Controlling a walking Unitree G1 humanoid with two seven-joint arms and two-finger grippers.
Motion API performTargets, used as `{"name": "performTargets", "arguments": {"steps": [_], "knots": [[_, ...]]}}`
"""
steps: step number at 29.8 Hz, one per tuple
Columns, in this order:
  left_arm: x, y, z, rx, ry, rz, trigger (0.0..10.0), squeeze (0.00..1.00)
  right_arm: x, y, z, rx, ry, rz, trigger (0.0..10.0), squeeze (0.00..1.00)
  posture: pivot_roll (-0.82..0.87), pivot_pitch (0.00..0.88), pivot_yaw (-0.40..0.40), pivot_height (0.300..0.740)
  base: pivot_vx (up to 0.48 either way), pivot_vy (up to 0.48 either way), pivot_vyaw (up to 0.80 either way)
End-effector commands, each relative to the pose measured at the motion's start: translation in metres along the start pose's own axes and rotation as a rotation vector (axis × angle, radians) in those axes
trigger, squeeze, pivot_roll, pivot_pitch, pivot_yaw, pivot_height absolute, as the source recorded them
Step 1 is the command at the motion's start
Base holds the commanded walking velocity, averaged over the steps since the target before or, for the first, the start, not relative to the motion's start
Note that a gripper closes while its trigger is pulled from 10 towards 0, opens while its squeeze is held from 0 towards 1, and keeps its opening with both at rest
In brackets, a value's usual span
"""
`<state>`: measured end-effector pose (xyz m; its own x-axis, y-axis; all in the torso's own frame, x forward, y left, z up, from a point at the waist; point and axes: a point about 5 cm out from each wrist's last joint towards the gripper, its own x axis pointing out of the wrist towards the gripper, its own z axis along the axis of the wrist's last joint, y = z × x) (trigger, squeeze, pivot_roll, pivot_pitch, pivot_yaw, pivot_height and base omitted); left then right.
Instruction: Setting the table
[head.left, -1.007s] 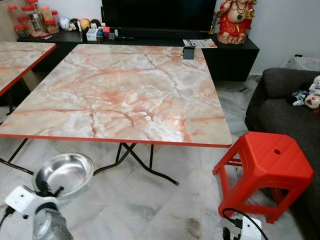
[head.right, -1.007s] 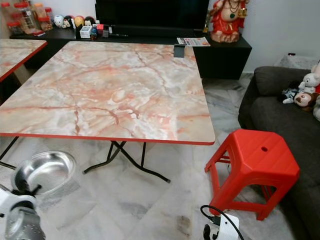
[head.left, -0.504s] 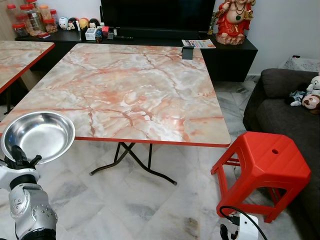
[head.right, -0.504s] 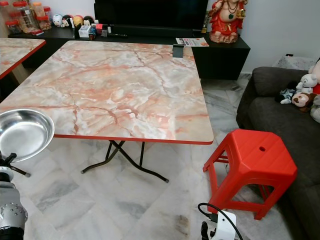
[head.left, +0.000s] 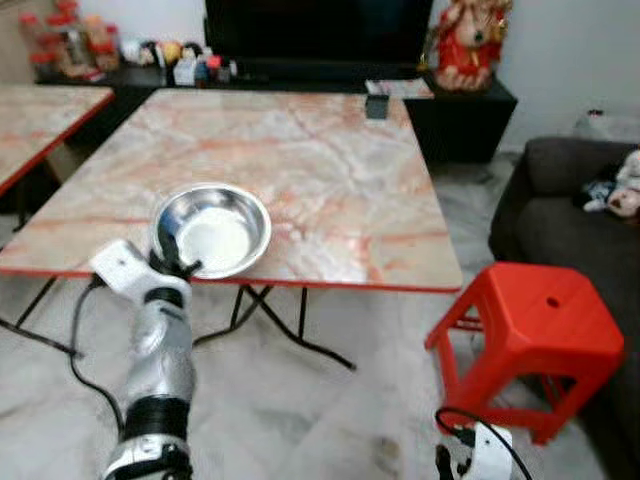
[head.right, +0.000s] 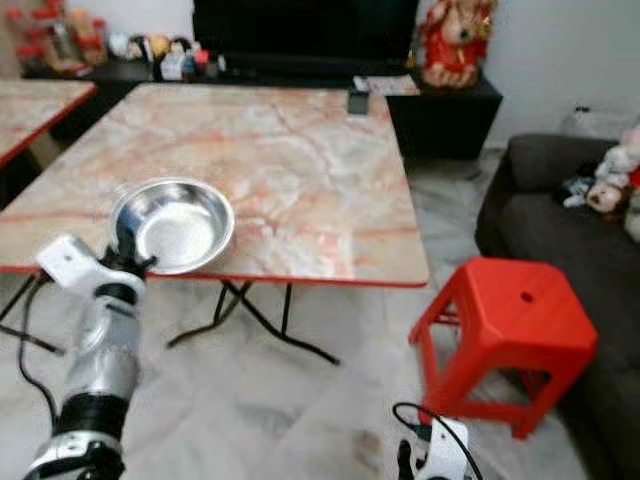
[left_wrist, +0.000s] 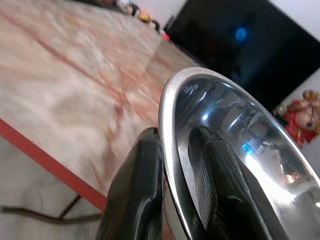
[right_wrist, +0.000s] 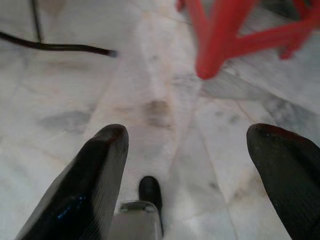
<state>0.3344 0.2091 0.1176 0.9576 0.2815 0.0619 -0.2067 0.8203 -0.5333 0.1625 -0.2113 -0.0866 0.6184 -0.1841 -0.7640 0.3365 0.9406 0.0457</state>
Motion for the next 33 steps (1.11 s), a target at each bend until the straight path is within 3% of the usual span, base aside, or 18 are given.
{"name": "performTargets", "arguments": {"steps": [1,12,17,33], "knots": [[0.009,-0.008,0.009,0.006,-0.017,-0.019,10.0,0.0,0.0,-0.003,0.002,0.012,-0.011,-0.012,10.0,0.0,-0.01,0.0,-0.03,0.74,0.0,0.0,0.0],[0.024,-0.029,0.005,-0.006,0.015,-0.078,10.0,0.0,0.001,-0.002,0.004,0.003,-0.014,-0.005,10.0,0.0,-0.01,0.0,-0.036,0.74,0.0,0.0,0.0],[0.029,-0.028,0.006,-0.001,0.026,-0.08,10.0,0.0,0.001,0.0,0.004,0.009,-0.016,-0.001,10.0,0.0,-0.01,0.0,-0.033,0.74,0.0,0.0,0.0],[0.034,-0.019,0.012,0.17,0.077,-0.227,10.0,0.0,0.001,0.001,0.004,-0.002,-0.014,0.01,10.0,0.0,-0.01,0.0,-0.028,0.74,0.0,0.0,0.0]]}}
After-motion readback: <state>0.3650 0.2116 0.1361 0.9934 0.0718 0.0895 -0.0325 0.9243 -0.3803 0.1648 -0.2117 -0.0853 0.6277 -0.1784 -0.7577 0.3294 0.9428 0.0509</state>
